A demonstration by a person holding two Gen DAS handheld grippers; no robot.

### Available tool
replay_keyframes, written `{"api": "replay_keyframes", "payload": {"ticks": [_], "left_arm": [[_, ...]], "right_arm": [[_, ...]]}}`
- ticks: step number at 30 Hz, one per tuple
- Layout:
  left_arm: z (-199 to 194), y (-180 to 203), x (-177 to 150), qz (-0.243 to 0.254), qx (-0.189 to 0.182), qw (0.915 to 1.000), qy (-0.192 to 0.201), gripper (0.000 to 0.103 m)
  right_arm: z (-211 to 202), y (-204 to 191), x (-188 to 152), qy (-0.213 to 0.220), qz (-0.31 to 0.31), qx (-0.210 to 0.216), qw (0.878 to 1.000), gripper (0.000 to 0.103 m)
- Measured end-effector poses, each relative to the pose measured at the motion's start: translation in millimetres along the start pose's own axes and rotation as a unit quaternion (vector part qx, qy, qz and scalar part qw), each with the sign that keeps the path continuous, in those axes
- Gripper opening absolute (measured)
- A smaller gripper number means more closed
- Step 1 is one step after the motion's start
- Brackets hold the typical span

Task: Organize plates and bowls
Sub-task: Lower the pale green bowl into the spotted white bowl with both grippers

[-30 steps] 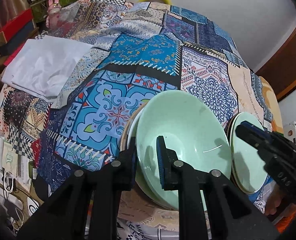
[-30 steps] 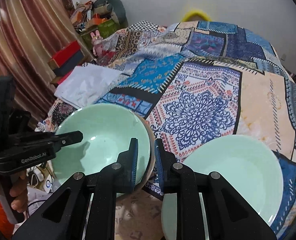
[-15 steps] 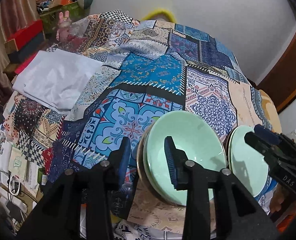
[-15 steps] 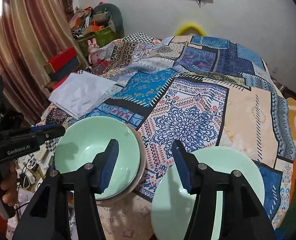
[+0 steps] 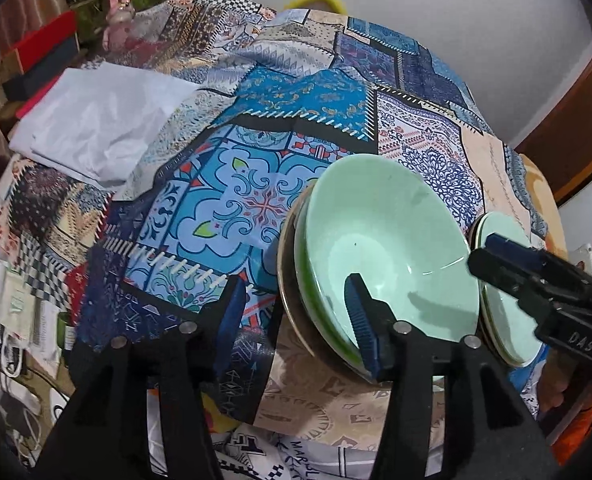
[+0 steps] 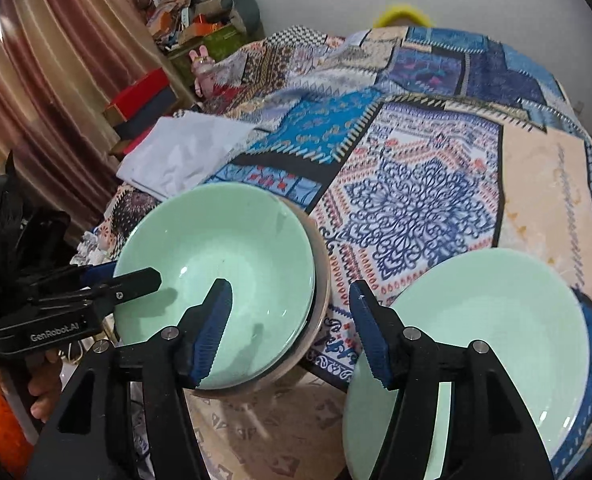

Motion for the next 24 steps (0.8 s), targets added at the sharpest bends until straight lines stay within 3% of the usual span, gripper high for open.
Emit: {"api": "replay_keyframes", "payload": {"ticks": [12,18,21,24], "left_arm": [[28,-3,-5,-0.004,-0.016,0.9995,-0.025,0.05],[32,-2,-5,-0.006,-0.032,0.9992,-0.025,0.043],[31,3,-3,0.005,-0.036,0.999,-0.025,0.034],[31,6,-2,0.007,-0.031,0.9992,-0.025,0.034]], "right_arm": [[25,0,-7,-0.04,0.01,0.012,0.999,0.043],[34,3,-9,-0.049,0.016,0.016,0.999,0.036],[35,3,-12,-0.045,0.011,0.008,0.999,0.032],[35,2,-12,-0.043,0.005,0.002,0.999,0.031]]}}
Point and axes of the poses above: each gripper's, at about its wrist camera, not at the fingertips, and z roughly the way its jaws point, y to its right, x to its top, the point moved 3 cm from there along z, roughly the way its jaws point, and after that the axes turned 9 degrees about z, right-handed, at the moved point
